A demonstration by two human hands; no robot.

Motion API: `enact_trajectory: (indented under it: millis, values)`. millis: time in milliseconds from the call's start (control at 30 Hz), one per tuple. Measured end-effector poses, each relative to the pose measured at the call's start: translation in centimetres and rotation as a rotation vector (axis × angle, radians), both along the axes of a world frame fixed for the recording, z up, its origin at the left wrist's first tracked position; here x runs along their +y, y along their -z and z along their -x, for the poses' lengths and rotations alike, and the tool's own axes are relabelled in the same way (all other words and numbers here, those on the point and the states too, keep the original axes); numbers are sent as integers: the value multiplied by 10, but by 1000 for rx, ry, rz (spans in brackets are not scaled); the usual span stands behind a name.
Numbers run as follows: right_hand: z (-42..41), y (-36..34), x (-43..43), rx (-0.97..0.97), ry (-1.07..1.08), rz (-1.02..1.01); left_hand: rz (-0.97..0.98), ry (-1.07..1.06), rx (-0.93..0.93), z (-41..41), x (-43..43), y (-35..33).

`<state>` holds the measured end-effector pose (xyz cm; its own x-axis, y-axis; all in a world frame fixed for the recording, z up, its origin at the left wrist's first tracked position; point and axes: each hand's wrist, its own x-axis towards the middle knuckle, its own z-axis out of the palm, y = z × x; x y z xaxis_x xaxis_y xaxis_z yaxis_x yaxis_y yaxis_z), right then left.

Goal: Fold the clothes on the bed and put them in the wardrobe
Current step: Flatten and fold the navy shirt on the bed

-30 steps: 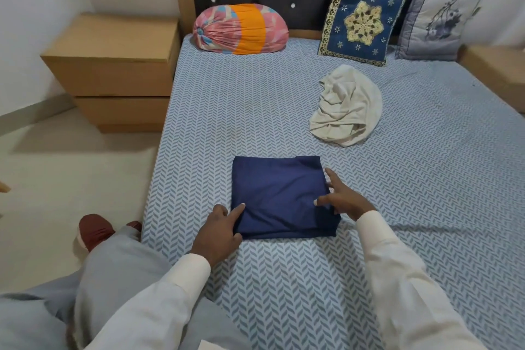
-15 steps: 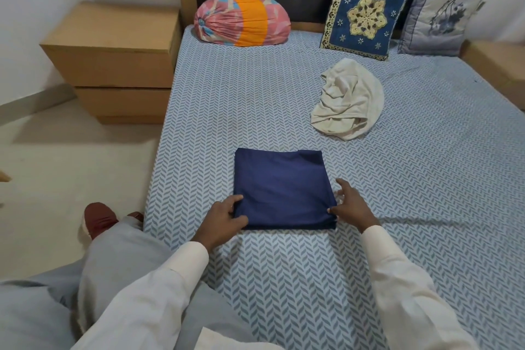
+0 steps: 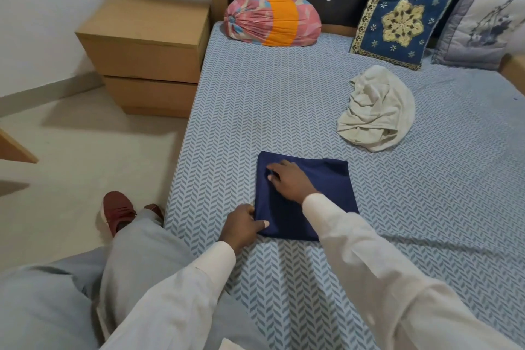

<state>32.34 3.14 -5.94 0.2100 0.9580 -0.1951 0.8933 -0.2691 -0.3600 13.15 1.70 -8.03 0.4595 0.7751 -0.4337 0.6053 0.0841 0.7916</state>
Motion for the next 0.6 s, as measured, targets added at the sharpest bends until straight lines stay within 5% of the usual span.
enact_trajectory:
  millis: [167, 367, 500, 600]
  values:
    - [2, -5, 60, -181, 123, 158, 132, 3, -121, 11, 10, 10]
    - [10, -11, 109, -164, 77, 240, 165, 76, -188, 44, 40, -7]
    - [47, -17, 146, -54, 97, 90, 150, 11, -82, 106, 104, -28]
    - [78, -22, 160, -21, 47, -24, -160, 1, 233, 138, 140, -33]
